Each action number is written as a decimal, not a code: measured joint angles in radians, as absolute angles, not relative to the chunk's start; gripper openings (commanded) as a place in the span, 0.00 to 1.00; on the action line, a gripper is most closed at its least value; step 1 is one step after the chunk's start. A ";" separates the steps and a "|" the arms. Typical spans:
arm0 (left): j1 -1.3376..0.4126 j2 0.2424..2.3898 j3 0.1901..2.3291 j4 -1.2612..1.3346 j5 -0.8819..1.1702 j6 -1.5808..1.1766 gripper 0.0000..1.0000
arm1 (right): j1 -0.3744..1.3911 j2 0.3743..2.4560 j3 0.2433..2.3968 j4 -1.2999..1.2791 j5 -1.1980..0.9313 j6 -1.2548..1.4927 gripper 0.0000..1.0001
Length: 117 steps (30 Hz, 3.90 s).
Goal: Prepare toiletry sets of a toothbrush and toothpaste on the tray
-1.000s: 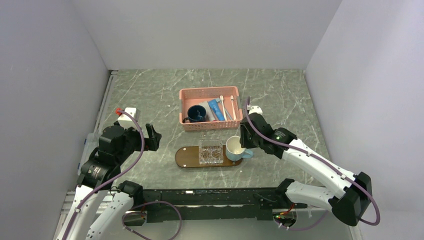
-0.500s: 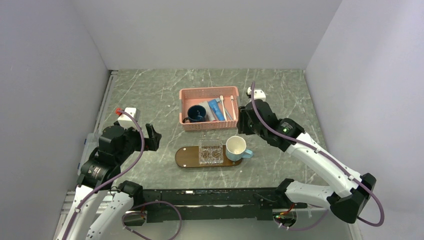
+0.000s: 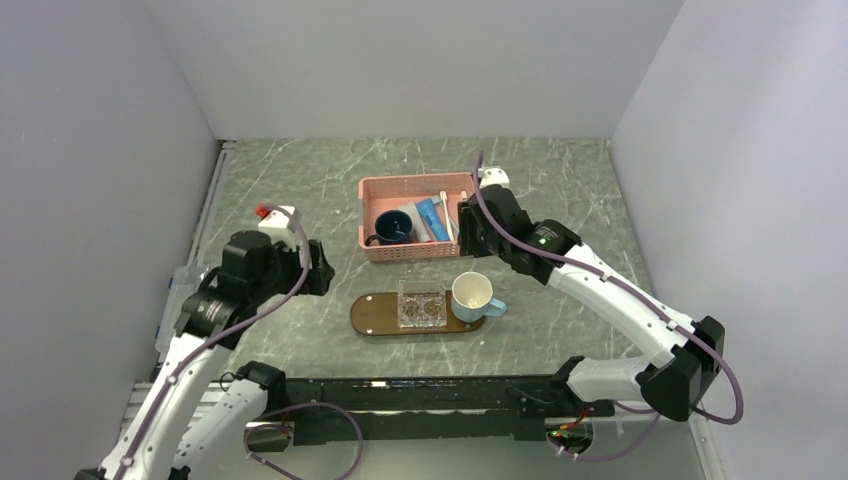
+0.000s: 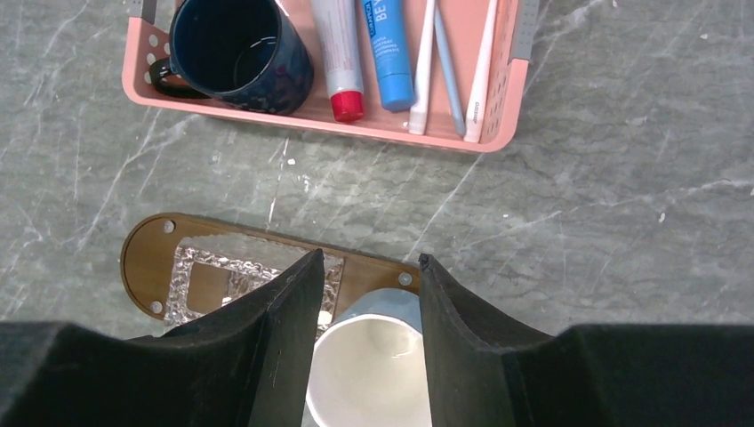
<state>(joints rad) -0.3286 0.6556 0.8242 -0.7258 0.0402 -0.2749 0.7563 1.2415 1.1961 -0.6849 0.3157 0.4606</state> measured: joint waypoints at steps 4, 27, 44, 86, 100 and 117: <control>-0.329 0.760 0.858 -0.731 0.071 -0.276 0.99 | 0.756 1.250 1.196 -0.661 0.316 0.455 0.46; -0.504 1.369 1.278 -0.716 0.035 -0.312 0.91 | 0.756 0.990 0.995 -0.642 0.362 0.459 0.49; -0.602 1.769 1.615 -0.726 0.049 -0.312 0.77 | 0.756 0.828 0.790 -0.660 0.362 0.543 0.49; -0.627 2.093 1.791 -0.783 -0.003 -0.290 0.00 | 0.756 0.758 0.735 -0.681 0.357 0.562 0.49; -0.627 2.094 1.909 -0.836 -0.043 -0.270 0.00 | 0.756 0.770 0.735 -0.680 0.357 0.561 0.49; -0.695 1.894 1.966 -0.993 -0.140 -0.275 0.00 | 0.756 0.764 0.789 -0.715 0.362 0.562 0.49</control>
<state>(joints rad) -0.6952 1.8942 1.9659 -0.9932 -0.1398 -0.2752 0.7563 0.7643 0.7887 -0.7151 0.3618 0.5621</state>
